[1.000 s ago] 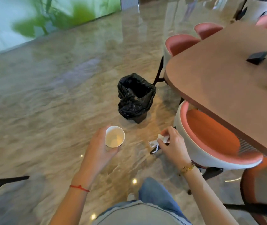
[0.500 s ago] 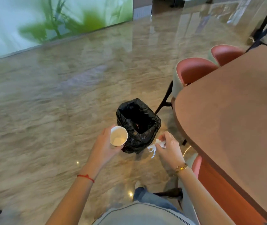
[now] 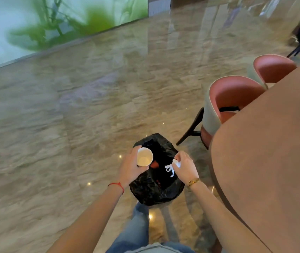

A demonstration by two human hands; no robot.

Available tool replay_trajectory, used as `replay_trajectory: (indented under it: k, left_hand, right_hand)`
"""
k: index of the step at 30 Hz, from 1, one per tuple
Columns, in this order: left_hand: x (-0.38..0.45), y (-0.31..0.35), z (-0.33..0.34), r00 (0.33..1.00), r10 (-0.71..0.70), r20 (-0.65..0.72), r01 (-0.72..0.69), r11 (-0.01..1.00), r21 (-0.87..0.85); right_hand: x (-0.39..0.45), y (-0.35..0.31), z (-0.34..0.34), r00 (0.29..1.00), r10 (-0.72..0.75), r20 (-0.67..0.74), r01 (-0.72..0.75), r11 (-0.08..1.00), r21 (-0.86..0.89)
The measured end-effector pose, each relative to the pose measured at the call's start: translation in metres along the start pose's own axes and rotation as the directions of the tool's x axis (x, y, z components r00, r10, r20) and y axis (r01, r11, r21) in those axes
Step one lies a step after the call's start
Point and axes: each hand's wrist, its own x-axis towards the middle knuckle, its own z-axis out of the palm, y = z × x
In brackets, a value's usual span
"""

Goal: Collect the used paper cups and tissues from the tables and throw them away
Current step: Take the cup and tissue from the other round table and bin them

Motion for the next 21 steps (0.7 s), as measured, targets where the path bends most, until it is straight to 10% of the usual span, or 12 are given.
replay_trajectory:
  k: [11,21]
  left_hand:
    - [0.159,-0.032,0.014,0.931,0.020,0.365,-0.031,0.999,0.024]
    - [0.179,-0.026,-0.055,0.963,0.138,0.231,-0.155,0.986,0.059]
  right_hand:
    - [0.107,0.001,0.034,0.943,0.325,0.072,-0.329,0.944,0.040]
    - [0.117,-0.022,-0.009,0.985,0.156,-0.076,-0.156,0.988,0.008]
